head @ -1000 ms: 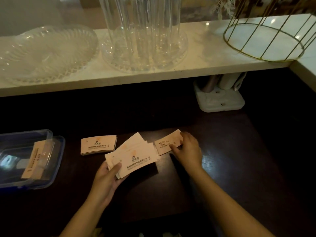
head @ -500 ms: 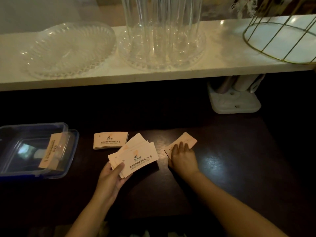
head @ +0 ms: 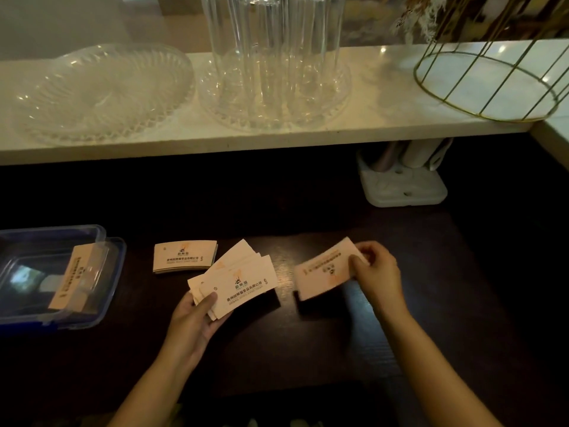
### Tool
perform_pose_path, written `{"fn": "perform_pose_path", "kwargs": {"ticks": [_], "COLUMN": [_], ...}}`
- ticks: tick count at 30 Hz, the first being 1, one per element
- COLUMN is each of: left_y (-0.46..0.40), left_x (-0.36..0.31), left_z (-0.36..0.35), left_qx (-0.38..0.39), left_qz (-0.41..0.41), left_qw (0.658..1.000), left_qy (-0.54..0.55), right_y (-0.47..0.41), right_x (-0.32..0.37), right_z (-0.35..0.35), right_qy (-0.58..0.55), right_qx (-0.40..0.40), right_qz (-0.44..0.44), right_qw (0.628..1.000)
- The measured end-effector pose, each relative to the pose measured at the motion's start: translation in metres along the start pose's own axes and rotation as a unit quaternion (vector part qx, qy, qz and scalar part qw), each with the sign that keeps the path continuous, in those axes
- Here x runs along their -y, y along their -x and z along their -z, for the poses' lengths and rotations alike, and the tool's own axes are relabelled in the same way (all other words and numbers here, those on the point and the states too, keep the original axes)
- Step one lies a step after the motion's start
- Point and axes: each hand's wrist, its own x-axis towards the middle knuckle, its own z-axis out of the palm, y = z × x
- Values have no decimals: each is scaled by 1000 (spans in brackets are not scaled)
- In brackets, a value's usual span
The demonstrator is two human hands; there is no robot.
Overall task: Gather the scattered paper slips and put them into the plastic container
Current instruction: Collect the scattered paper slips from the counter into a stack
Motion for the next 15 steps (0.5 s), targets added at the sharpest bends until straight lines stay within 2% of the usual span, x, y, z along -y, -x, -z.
{"fn": "perform_pose_path", "kwargs": {"ticks": [3, 6, 12, 15], "left_y": [0, 0, 5, 10], "left_x": [0, 0, 0, 1], "left_z": [0, 1, -1, -7], "left_qx": [3, -1, -4, 9], "left_qz": [1, -1, 2, -8], "left_qw": [1000, 1000, 1000, 1000], "left_qy": [-5, -10, 1, 1], "right_y": [8, 20, 36, 40], "right_x": [1, 1, -6, -11], "right_z": [2, -5, -18, -29], "right_qy": [-132, -191, -267, -364], "right_qx": [121, 201, 204, 171], "right_qz": [-68, -119, -215, -263], "right_qw": [981, 954, 917, 877]}}
